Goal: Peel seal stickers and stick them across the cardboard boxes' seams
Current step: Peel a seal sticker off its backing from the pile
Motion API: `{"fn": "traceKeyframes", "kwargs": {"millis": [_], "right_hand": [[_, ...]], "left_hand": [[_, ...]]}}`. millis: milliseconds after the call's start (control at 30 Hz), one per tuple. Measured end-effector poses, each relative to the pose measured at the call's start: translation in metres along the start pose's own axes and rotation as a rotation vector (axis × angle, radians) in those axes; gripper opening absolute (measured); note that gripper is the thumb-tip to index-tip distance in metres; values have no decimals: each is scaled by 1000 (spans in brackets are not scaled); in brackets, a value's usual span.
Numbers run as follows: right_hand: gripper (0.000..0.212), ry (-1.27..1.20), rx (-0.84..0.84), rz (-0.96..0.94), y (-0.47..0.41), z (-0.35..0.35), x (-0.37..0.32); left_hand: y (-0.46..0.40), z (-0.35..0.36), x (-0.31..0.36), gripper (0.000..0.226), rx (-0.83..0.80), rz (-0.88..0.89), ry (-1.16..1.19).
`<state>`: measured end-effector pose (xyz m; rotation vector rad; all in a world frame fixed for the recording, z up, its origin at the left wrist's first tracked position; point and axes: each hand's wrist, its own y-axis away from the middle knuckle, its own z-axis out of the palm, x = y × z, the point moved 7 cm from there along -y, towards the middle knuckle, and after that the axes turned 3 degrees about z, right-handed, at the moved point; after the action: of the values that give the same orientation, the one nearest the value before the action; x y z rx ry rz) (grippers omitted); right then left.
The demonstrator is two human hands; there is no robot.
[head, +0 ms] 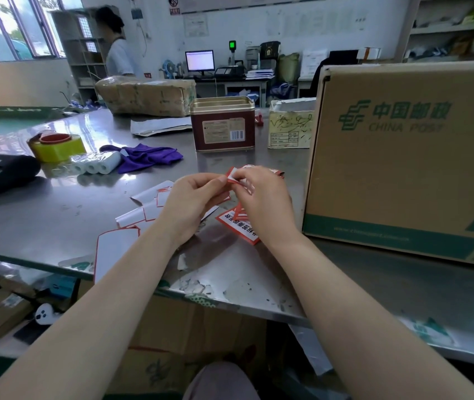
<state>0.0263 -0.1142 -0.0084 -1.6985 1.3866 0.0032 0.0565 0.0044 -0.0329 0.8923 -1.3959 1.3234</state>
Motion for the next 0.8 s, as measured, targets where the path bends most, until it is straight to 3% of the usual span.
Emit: {"fn": "traceKeyframes", "kwargs": {"millis": [333, 800], "right_hand": [[14, 49, -22, 22, 3, -3, -3], [17, 104, 21, -10, 3, -5, -6]], "left_hand": [[2, -3, 4, 18, 44, 32, -218], [3, -2, 4, 19, 35, 72, -317]]}}
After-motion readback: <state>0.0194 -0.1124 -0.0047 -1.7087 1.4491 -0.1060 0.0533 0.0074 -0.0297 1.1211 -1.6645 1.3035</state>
